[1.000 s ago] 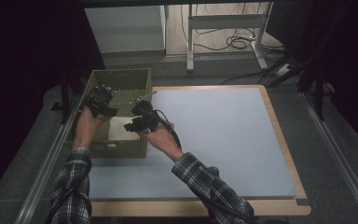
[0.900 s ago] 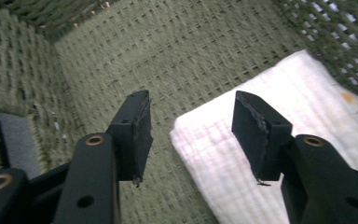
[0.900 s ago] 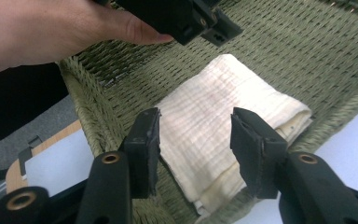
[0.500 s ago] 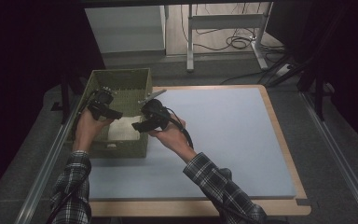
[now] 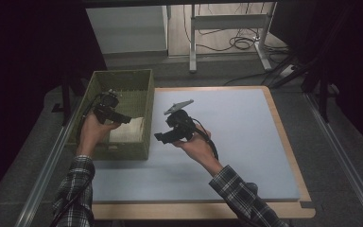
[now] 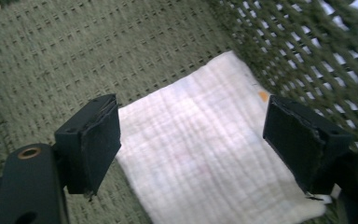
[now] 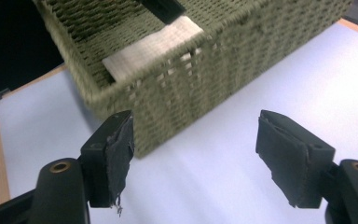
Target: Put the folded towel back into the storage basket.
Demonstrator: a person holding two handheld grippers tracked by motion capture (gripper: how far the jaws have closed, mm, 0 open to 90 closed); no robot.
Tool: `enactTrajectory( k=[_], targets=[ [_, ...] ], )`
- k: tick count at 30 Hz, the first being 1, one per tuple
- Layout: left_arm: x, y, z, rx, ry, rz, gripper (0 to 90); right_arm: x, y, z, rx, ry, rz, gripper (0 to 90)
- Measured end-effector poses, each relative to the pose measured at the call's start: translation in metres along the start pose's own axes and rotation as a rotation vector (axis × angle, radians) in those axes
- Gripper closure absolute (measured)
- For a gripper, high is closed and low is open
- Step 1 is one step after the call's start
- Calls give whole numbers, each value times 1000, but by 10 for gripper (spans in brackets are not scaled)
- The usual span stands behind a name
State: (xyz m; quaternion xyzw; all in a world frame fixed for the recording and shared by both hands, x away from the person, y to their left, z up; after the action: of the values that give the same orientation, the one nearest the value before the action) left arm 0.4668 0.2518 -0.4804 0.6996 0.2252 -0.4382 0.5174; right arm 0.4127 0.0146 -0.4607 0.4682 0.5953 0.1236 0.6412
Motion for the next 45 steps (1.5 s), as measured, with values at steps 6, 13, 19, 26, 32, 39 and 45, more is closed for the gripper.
enactTrajectory(
  k=[6, 13, 19, 26, 32, 39, 45],
  targets=[
    [-1, 2, 6, -12, -27, 10, 153, -17, -17, 4, 5, 9, 11, 248],
    [-2, 8, 14, -24, -47, 34, 107, -32, -36, 11, 0, -9, 8, 207],
    [-7, 14, 19, -57, -63, 63, 68, -41, -53, 14, -2, -6, -4, 157],
    [-14, 21, 26, -68, -86, 83, 49, -51, -79, 23, 3, -22, -38, 101],
    [-23, 27, 35, -66, -110, 98, 41, -65, -99, 31, 13, -31, -50, 83],
    [-27, 38, 56, -42, -151, 130, 29, -82, -122, 40, 48, -37, -50, 47],
    [-25, 46, 83, 22, -159, 152, 23, -96, -142, 50, 56, -60, -54, 37]
  ],
)
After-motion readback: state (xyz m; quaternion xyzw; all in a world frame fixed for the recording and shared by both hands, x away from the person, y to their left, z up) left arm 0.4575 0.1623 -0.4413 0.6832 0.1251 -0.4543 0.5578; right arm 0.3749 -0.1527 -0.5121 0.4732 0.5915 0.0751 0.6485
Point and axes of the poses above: each handheld gripper's, and its own axes: x roughly forward along the jaws, y roughly out of its top, z roughly to its right, the point moved 5 cm from there along x, roughly forward along the jaws, and after that the axes turned 5 degrees about y, right-handed, at the moved point
